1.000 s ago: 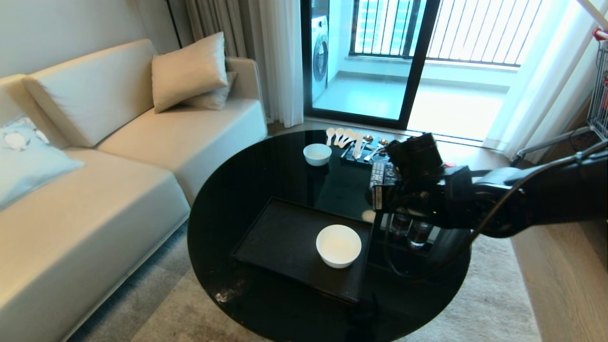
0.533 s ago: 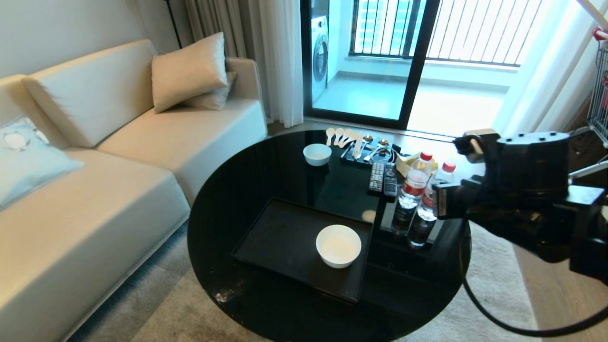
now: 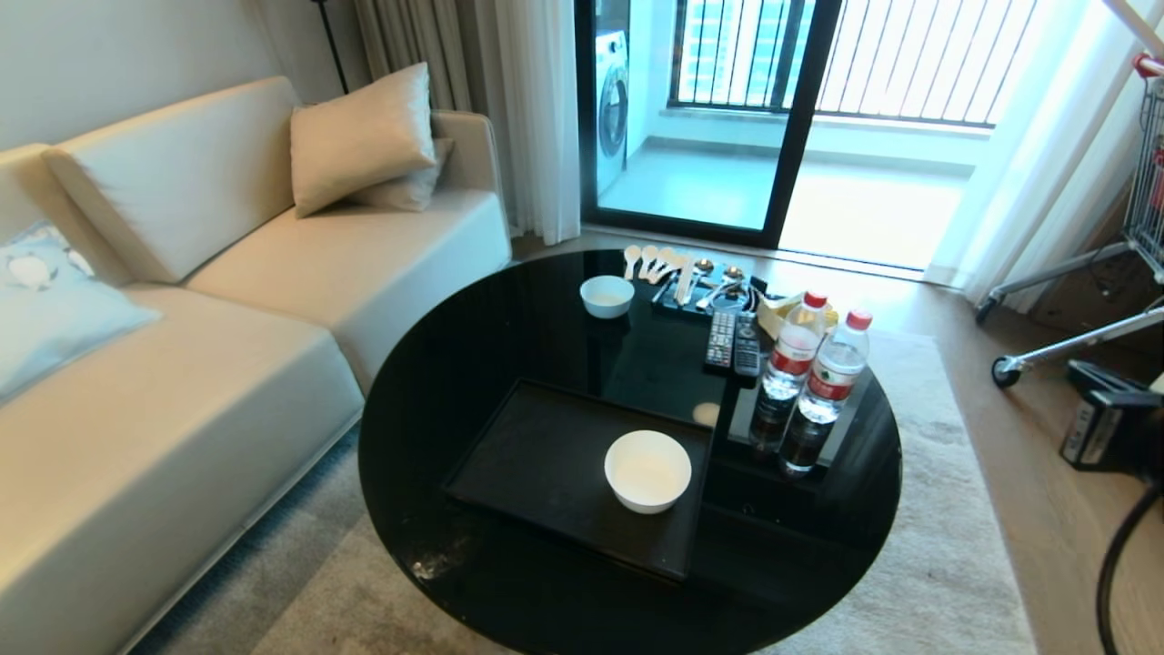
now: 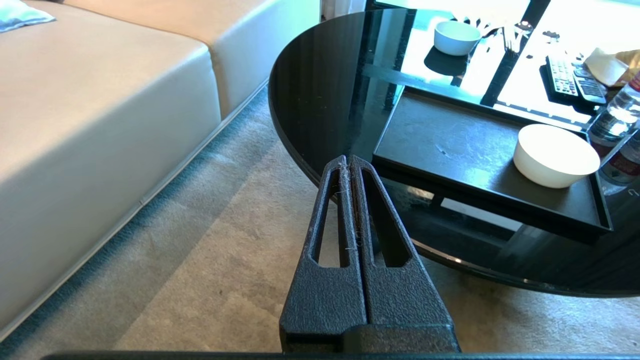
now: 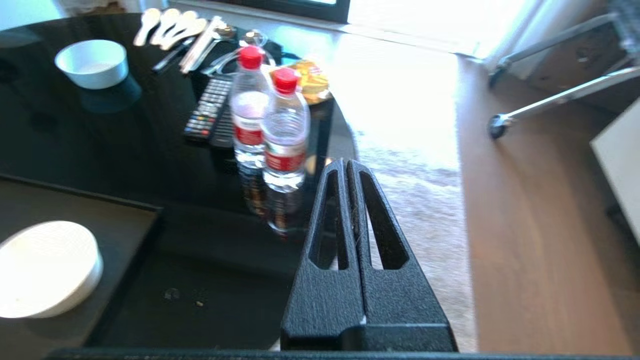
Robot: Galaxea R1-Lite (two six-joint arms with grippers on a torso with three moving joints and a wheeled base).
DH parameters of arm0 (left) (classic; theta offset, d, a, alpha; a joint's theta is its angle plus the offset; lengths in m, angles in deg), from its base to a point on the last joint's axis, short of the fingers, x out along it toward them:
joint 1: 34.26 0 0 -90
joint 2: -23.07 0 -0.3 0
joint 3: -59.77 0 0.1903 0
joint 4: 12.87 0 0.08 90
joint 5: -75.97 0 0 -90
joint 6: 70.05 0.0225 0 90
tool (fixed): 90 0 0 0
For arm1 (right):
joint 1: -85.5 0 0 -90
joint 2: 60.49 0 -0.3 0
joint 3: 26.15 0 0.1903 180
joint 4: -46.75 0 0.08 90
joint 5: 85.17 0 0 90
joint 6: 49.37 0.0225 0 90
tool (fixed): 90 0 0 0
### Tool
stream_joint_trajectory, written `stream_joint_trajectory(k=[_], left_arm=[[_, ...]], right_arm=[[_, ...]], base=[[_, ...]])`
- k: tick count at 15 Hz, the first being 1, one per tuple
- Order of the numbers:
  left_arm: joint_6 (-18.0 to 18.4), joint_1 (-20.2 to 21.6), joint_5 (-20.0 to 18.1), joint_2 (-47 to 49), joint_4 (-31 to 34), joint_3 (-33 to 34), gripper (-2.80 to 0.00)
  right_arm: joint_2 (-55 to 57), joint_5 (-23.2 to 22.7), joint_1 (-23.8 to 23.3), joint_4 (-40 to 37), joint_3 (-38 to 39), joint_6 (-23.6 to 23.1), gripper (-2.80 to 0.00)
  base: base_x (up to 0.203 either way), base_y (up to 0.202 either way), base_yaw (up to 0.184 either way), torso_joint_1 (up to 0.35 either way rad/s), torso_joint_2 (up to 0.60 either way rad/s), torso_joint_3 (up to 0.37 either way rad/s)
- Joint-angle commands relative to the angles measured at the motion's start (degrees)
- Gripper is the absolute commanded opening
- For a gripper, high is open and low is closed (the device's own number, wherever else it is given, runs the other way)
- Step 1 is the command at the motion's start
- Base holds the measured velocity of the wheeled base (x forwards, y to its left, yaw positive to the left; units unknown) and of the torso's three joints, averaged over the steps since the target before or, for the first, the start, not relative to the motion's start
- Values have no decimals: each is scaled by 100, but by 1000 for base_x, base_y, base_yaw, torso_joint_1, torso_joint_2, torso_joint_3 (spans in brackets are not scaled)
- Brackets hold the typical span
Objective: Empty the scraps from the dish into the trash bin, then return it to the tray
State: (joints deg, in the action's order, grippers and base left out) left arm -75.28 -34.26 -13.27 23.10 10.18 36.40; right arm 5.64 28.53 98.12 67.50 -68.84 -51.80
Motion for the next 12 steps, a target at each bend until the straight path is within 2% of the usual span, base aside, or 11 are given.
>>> stream_joint_trajectory(k=[1, 4, 7, 9, 10, 12], left_arm=[[-4, 0, 3, -2, -3, 0, -280], [-4, 0, 3, -2, -3, 0, -280], [-4, 0, 3, -2, -3, 0, -280], [-4, 0, 3, -2, -3, 0, -280], [-4, 0, 3, -2, -3, 0, -280], [-4, 0, 3, -2, -3, 0, -280]], right_arm=[[-1385, 6, -205, 30, 771, -162, -280], [-2787, -4, -255, -504, 1412, -312, -280], [-4335, -84, -260, -1881, 1590, -385, -280], [-5010, -255, -255, -2495, 1698, -435, -280], [-5062, -580, -253, -2642, 1782, -451, -280], [-5013, -1653, -251, -2940, 1911, -455, -280]], base=[[0, 0, 0, 0, 0, 0], [0, 0, 0, 0, 0, 0], [0, 0, 0, 0, 0, 0], [0, 0, 0, 0, 0, 0], [0, 0, 0, 0, 0, 0], [0, 0, 0, 0, 0, 0]])
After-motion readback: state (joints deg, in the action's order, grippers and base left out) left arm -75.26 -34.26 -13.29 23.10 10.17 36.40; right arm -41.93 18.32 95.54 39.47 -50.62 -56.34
